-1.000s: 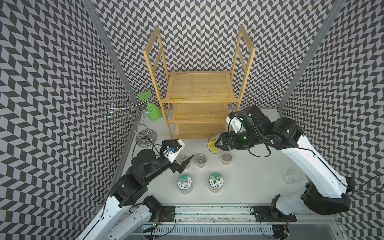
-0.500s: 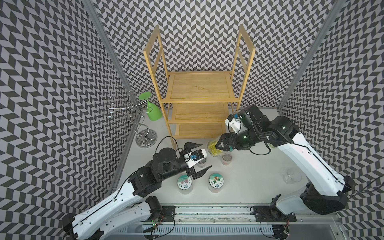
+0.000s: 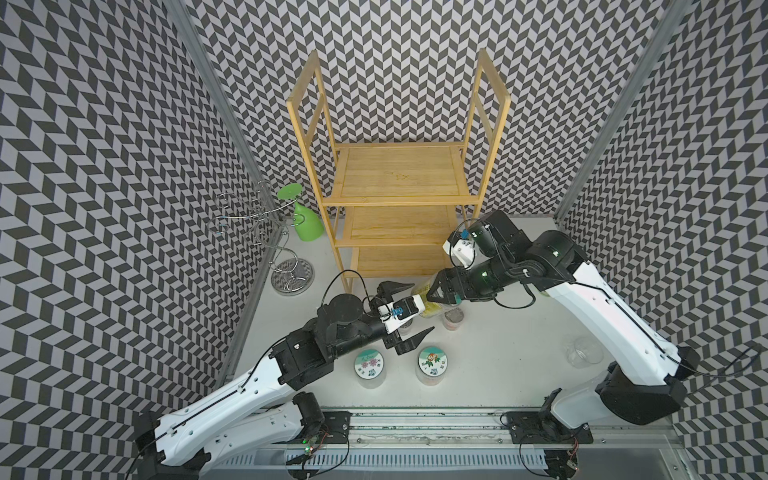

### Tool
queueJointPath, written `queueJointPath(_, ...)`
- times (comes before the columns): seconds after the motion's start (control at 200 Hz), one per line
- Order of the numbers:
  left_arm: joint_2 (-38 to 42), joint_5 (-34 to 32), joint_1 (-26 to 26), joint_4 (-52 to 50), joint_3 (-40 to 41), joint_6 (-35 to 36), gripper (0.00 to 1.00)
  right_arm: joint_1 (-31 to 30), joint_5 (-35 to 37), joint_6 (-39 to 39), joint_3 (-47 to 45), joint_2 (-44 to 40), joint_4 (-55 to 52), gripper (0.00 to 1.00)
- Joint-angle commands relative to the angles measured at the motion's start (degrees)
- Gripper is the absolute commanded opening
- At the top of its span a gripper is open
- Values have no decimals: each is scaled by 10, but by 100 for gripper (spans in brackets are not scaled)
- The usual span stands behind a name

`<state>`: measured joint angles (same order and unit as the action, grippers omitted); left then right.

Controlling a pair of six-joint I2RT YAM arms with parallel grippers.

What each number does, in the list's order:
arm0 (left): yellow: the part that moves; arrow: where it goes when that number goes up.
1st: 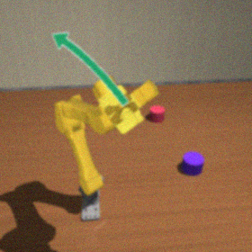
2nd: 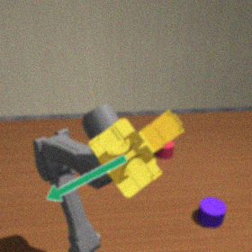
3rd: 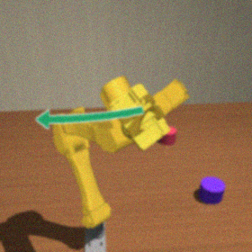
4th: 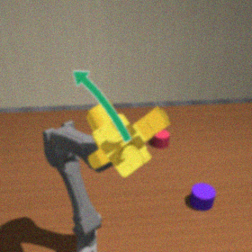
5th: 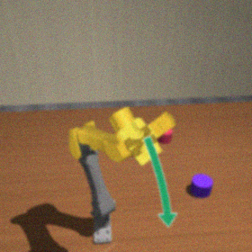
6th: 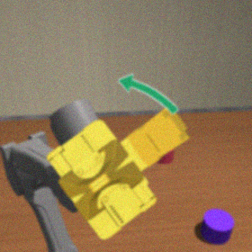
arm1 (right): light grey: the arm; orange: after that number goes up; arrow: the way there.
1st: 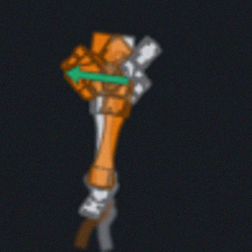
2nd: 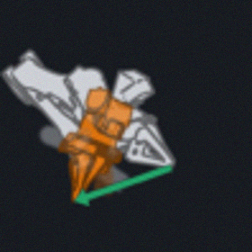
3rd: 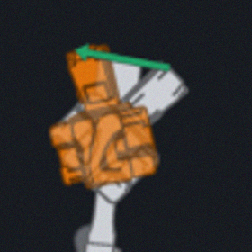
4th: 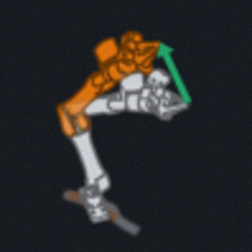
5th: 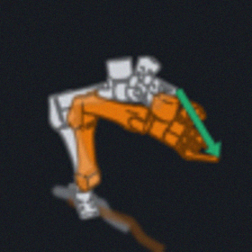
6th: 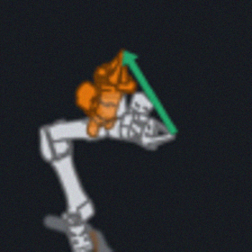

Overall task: Place the seed container on the shelf
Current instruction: Pick up the seed jar at the center of the board.

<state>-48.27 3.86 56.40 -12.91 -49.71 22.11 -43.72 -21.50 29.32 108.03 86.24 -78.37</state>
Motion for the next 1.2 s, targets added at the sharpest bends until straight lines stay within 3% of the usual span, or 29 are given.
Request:
queueJointPath(0.0, -6, -14, 4, 30, -14, 6, 100, -4, -15, -10, 2, -1, 25, 68)
queueJointPath(0.901, -52, -9, 8, 19, -25, 10, 100, -61, -23, -15, 19, 4, 25, 69)
queueJointPath(1.192, -52, -5, 8, -10, -34, 9, 85, -64, -22, -16, 22, 4, 25, 72)
